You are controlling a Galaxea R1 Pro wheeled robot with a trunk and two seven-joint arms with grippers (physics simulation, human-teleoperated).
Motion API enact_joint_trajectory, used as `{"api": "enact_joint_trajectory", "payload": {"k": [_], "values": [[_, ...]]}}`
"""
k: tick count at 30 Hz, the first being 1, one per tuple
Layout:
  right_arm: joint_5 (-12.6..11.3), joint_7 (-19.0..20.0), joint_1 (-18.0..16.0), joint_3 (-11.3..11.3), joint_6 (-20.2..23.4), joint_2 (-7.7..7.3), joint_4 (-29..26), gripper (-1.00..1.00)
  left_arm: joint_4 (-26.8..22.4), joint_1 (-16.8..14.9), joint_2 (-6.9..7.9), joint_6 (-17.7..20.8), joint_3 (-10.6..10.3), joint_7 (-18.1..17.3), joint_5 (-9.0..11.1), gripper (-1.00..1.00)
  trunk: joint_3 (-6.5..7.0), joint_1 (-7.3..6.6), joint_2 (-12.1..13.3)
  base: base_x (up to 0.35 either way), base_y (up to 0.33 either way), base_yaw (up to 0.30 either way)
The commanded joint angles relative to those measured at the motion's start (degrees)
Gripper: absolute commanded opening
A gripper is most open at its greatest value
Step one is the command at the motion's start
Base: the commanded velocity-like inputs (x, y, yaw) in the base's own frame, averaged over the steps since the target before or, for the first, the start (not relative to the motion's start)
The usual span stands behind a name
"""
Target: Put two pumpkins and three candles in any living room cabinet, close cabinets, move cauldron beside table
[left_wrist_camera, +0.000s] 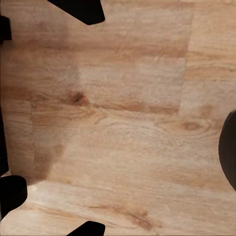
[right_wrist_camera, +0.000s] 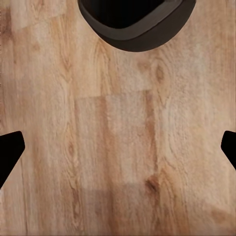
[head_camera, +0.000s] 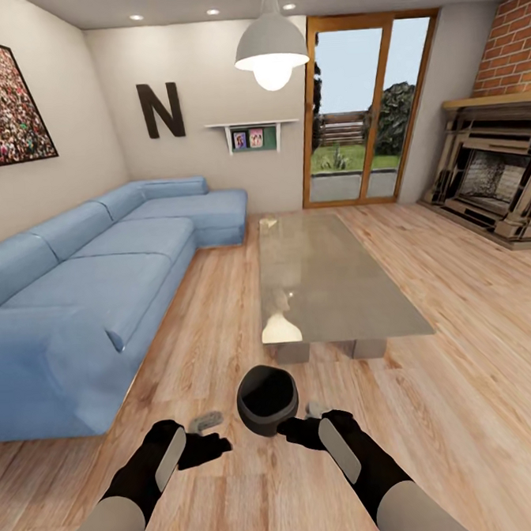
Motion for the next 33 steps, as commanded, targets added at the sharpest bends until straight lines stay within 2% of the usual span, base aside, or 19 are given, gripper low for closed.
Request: {"api": "enact_joint_trajectory", "payload": {"k": [1, 19, 25, 29, 33], "values": [[0.0, 0.0, 0.0, 0.0, 0.0, 0.0, 0.0, 1.0, 0.0, 0.0, -0.02, 0.0, 0.0, 0.7, 0.0, 1.0, 0.25, -0.23, 0.4, 0.0, 0.0, 0.0], [-0.1, -0.4, 0.0, 0.1, -0.1, 0.0, 0.1, 1.0, 0.7, 0.0, -0.06, 0.0, 0.0, 8.5, 0.2, 1.0, 5.1, -4.18, 7.6, 0.0, 0.0, 0.0], [0.0, -4.8, 0.0, 0.0, -0.3, 0.0, -0.1, 1.0, 4.0, 0.0, 0.02, -0.3, 0.0, 9.4, 0.1, 1.0, 6.75, -5.5, 10.0, 0.0, 0.0, 0.0], [0.1, -7.7, 0.0, -0.1, -1.4, 0.0, -0.1, 1.0, 6.0, 0.0, 0.42, -0.6, 0.0, 11.5, 0.1, 1.0, 7.84, -6.38, 11.6, 0.0, 0.0, 0.0], [-0.2, -10.5, 0.4, -0.4, -2.4, 0.0, 1.8, 1.0, 10.6, 0.0, 0.99, -2.7, -0.1, 12.2, 0.2, 1.0, 8.94, -7.25, 13.3, 0.0, 0.0, 0.0]]}}
